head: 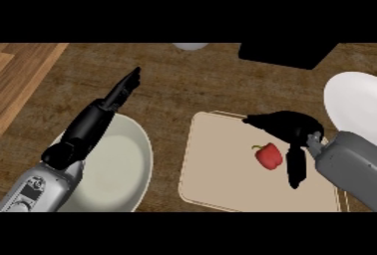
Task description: Pick the bell pepper from the tray and place it in the plate
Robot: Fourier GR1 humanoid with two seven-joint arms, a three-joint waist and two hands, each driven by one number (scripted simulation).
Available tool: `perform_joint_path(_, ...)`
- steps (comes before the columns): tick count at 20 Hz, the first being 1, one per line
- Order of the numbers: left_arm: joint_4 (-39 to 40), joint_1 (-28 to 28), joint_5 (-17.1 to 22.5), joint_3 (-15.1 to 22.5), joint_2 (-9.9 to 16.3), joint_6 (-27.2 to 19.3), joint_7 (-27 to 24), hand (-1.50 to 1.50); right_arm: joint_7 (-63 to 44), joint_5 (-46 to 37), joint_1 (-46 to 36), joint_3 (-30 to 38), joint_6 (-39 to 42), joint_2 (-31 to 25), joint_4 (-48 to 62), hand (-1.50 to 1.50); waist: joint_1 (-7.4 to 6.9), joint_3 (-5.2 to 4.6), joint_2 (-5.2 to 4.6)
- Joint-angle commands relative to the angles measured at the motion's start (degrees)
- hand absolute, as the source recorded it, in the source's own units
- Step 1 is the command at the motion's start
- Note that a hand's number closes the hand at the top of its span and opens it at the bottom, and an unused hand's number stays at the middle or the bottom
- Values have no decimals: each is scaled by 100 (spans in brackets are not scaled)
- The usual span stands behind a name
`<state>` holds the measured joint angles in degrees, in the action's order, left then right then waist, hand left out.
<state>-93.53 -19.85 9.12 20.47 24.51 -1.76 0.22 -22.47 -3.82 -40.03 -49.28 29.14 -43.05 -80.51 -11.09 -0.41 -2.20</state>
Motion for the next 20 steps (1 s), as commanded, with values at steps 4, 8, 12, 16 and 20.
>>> perform_joint_path(4,285,178,17,-316,49,-44,-236,0,-1041,-57,-1473,-383,1439,1573,1612,-150,534,24,113)
perform_joint_path(8,83,446,87,-443,111,-48,-210,0,-1727,410,-1920,-226,2274,2372,2581,-150,695,27,170)
perform_joint_path(12,346,424,140,-539,70,74,-357,0,-2224,512,-2308,-285,2663,3174,3679,-150,780,28,140)
perform_joint_path(16,530,385,92,-691,129,179,-501,0,-2347,378,-3177,-115,2999,3493,4418,-150,864,31,155)
perform_joint_path(20,272,712,-82,-609,-45,44,-627,0,-1712,-29,-3359,-114,2939,3703,5232,-150,843,38,145)
